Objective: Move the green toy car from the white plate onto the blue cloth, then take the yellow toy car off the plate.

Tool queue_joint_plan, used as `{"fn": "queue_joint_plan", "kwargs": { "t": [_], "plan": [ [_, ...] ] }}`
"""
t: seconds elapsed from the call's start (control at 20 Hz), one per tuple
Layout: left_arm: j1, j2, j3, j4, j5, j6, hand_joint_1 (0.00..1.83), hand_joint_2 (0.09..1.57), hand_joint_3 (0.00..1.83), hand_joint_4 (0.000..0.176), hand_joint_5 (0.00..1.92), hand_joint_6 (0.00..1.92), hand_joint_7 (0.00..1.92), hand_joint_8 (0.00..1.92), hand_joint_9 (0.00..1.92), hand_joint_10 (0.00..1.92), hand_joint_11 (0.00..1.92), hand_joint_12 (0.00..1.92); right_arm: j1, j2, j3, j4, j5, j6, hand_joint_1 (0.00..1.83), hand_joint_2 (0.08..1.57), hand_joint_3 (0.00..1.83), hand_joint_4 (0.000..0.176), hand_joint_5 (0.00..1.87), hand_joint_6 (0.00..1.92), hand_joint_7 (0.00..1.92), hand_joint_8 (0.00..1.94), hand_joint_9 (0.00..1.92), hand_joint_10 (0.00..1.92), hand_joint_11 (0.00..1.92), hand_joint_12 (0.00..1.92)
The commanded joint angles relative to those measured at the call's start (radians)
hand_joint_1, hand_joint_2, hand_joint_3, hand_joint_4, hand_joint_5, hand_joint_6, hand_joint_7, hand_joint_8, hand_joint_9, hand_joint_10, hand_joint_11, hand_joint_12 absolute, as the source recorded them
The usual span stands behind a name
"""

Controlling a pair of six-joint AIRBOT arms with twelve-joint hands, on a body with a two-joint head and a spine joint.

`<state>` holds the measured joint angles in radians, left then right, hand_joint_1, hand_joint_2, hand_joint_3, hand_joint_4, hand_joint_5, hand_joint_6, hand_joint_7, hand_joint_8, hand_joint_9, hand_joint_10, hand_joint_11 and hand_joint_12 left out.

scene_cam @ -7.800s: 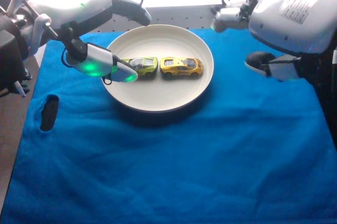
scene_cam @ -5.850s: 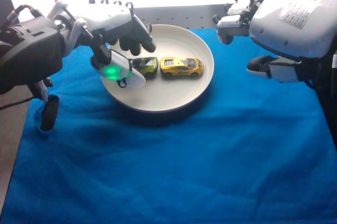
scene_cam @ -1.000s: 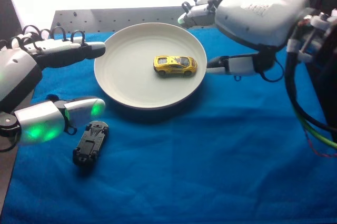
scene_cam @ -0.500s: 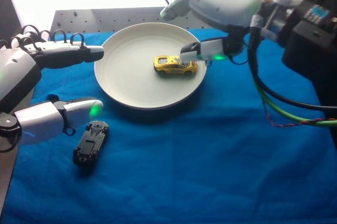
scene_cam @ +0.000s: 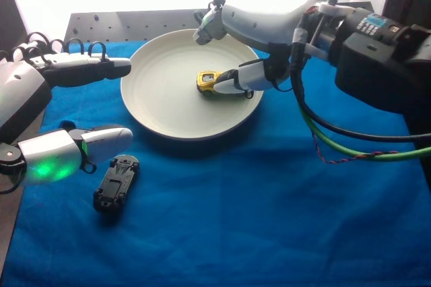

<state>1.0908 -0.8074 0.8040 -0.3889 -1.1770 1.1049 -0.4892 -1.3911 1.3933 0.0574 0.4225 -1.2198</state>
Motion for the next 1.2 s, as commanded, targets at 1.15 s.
{"fn": "queue_joint_plan", "kwargs": {
  "t": [1.15],
  "plan": [
    [-0.005,-0.005,0.004,0.016,-0.15,-0.001,0.57,1.08,0.0,0.092,0.6,0.01,0.49,0.01,0.44,0.02,0.0,1.24,0.017,-0.057,0.08,0.001,0.033,-0.001,0.88,1.01,0.0,0.0,0.75,0.01,0.78,0.0,0.75,0.24,0.38,1.4]
  ]
}}
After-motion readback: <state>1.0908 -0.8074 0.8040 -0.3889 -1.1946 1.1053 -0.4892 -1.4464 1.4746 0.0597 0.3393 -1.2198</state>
